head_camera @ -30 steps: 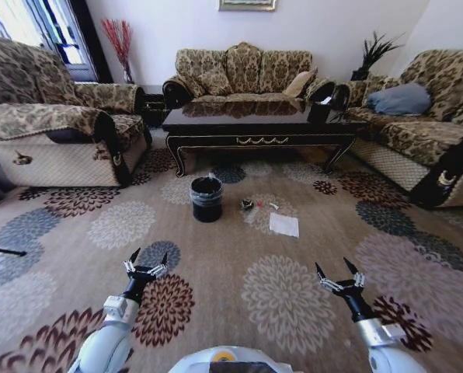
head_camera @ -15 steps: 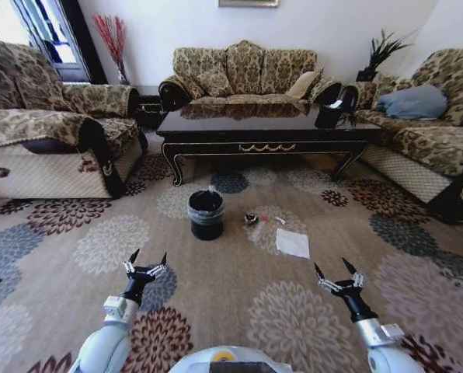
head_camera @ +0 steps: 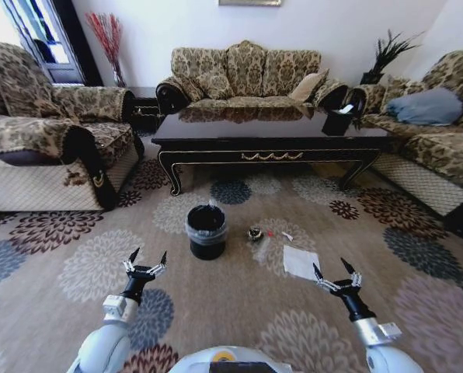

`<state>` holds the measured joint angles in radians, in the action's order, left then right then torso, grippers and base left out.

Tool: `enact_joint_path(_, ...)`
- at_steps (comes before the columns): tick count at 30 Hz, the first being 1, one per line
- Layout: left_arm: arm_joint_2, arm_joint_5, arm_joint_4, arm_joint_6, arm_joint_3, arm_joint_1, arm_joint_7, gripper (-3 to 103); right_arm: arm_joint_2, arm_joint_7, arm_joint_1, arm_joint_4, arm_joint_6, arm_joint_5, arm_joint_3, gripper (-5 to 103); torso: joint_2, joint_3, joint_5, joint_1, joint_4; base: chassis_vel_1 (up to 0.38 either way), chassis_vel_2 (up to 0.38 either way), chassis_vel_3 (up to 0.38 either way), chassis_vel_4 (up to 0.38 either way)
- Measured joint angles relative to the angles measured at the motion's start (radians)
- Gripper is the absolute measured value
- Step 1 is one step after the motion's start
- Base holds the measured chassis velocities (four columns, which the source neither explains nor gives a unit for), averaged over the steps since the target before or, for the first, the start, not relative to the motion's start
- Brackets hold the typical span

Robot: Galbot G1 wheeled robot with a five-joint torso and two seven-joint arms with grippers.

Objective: Move to the front of the table and pick up the trash from the floor, then place it into the trash bin.

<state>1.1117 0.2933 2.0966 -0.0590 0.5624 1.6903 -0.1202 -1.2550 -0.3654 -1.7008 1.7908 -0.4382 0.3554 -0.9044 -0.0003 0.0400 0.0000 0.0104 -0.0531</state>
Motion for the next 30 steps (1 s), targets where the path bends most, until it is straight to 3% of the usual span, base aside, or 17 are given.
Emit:
enact_joint_path(11, 0.000, 0.001, -0.003, 0.004, -0.002, -0.010, -0.005, 100, -0.004, 0.003, 0.000, -0.004, -0.017, 0.003, 0.005, 100, 0.000, 0.000, -0.0002, 0.000, -0.0002, -0.218, 0.215, 0.213, -0.205)
enact_joint_path(18, -0.012, 0.007, -0.003, 0.033, -0.018, -0.036, -0.015, 100, -0.006, 0.001, 0.002, -0.013, -0.049, 0.011, 0.006, 100, 0.000, 0.000, -0.0001, 0.000, 0.0000, -0.056, 0.079, 0.081, -0.055)
enact_joint_path(25, -0.089, 0.079, 0.030, 0.170, -0.058, -0.129, -0.037, 100, -0.010, -0.004, -0.004, -0.019, -0.056, 0.009, 0.002, 100, 0.000, 0.000, 0.0002, 0.000, -0.0005, 0.004, -0.005, -0.002, 0.007)
enact_joint_path(27, -0.146, 0.159, 0.046, 0.242, -0.100, -0.185, -0.059, 100, -0.012, -0.005, -0.005, -0.019, -0.056, 0.006, 0.000, 100, 0.000, 0.000, -0.0002, 0.000, -0.0004, 0.000, 0.000, 0.000, 0.000)
enact_joint_path(28, -0.146, 0.159, 0.046, 0.242, -0.100, -0.185, -0.059, 100, -0.012, -0.005, -0.005, -0.019, -0.056, 0.006, 0.000, 100, 0.000, 0.000, -0.0002, 0.000, -0.0004, 0.000, 0.000, 0.000, 0.000)
enact_joint_path(30, -0.187, 0.263, 0.062, 0.310, -0.139, -0.240, -0.093, 100, -0.013, -0.006, -0.006, -0.019, -0.056, 0.002, 0.000, 100, 0.000, 0.000, -0.0001, 0.000, -0.0002, 0.000, 0.000, 0.000, 0.000)
